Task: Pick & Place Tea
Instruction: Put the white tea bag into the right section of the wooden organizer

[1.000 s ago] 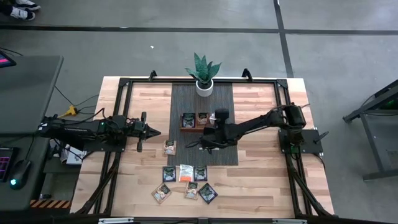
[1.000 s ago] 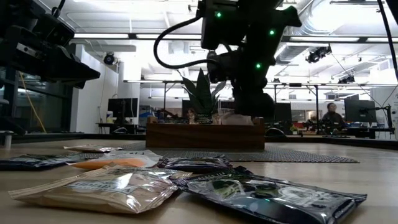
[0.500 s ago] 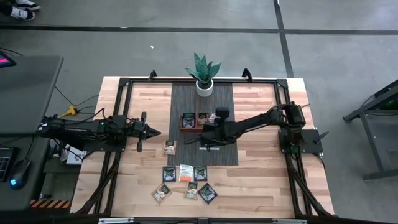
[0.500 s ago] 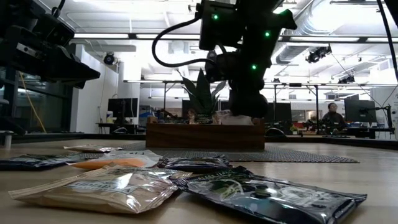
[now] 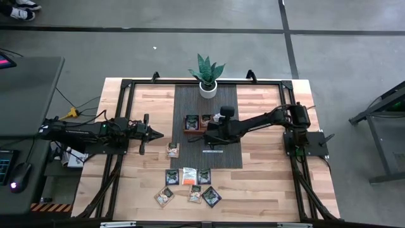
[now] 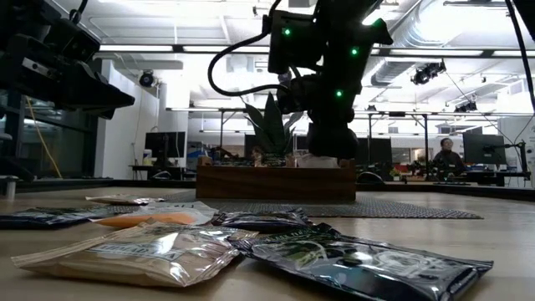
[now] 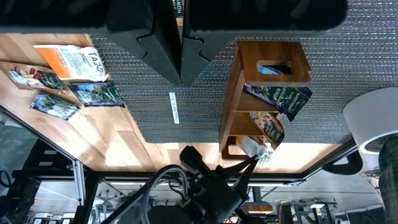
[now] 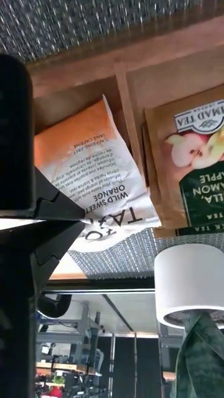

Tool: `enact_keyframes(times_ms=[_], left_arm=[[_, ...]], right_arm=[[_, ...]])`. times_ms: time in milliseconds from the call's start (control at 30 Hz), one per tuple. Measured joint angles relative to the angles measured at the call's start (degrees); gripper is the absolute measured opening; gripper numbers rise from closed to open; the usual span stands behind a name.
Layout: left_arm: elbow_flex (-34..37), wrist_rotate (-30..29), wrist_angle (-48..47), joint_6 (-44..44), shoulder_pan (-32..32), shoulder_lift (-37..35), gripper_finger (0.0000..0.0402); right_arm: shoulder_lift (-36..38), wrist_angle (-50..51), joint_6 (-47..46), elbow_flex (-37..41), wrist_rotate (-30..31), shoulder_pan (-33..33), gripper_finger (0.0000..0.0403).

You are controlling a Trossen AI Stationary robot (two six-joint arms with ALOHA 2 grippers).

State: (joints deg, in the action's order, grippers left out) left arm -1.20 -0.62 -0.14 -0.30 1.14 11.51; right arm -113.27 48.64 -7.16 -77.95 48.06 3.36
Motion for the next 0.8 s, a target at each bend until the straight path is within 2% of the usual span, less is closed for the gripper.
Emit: enact_keyframes(times_ms=[200,800], left_arm=[[0.01,0.0,0.0,0.0,-0.01,-0.02,0.0001],[-0.01,0.0,0.0,0.0,-0.01,-0.02,0.0001]], right_arm=[[0.02,0.99,0.13,0.0,1.87,-0.84,0.0001],[0.02,-0.08,-2.16,0.0,1.5,0.89,0.0001]])
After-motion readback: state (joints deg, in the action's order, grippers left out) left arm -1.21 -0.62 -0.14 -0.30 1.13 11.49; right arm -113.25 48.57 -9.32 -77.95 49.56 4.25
